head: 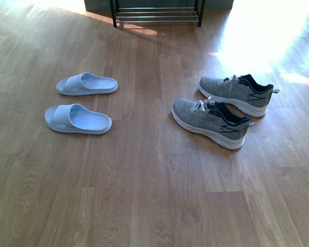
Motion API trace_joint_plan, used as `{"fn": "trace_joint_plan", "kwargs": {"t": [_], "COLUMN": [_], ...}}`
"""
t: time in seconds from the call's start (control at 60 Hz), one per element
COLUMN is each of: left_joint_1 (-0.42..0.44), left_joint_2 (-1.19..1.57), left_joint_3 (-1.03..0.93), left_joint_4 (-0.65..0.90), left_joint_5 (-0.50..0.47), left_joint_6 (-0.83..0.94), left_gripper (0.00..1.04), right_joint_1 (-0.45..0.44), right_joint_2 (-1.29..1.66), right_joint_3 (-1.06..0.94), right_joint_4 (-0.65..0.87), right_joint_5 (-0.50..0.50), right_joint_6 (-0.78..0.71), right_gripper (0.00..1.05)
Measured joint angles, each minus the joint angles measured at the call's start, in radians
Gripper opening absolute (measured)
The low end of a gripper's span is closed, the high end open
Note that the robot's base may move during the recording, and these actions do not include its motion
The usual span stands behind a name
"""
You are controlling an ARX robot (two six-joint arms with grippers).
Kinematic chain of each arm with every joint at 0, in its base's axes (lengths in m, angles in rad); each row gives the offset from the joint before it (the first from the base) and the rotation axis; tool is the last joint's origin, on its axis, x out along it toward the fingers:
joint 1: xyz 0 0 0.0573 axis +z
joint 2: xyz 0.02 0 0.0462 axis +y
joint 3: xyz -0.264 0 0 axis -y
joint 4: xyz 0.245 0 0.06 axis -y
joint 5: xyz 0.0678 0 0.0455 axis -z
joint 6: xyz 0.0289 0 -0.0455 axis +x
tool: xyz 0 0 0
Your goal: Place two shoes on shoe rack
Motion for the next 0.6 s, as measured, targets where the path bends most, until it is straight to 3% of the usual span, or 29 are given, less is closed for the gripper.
{"fn": "trace_joint_plan", "kwargs": {"t": [0.6], "left_joint_1": [0.0], "left_joint_2": [0.0], "left_joint_3": [0.0], "left_joint_4": [0.0], "left_joint_5": [0.0], "left_joint_6": [0.0], "left_gripper": [0.95], "right_joint_1": [0.0], "right_joint_2": [0.0], "right_joint_3": [0.0], "right_joint_4": [0.0], "right_joint_5": [0.0], "right_joint_6": [0.0], "right_gripper": [0.96]}}
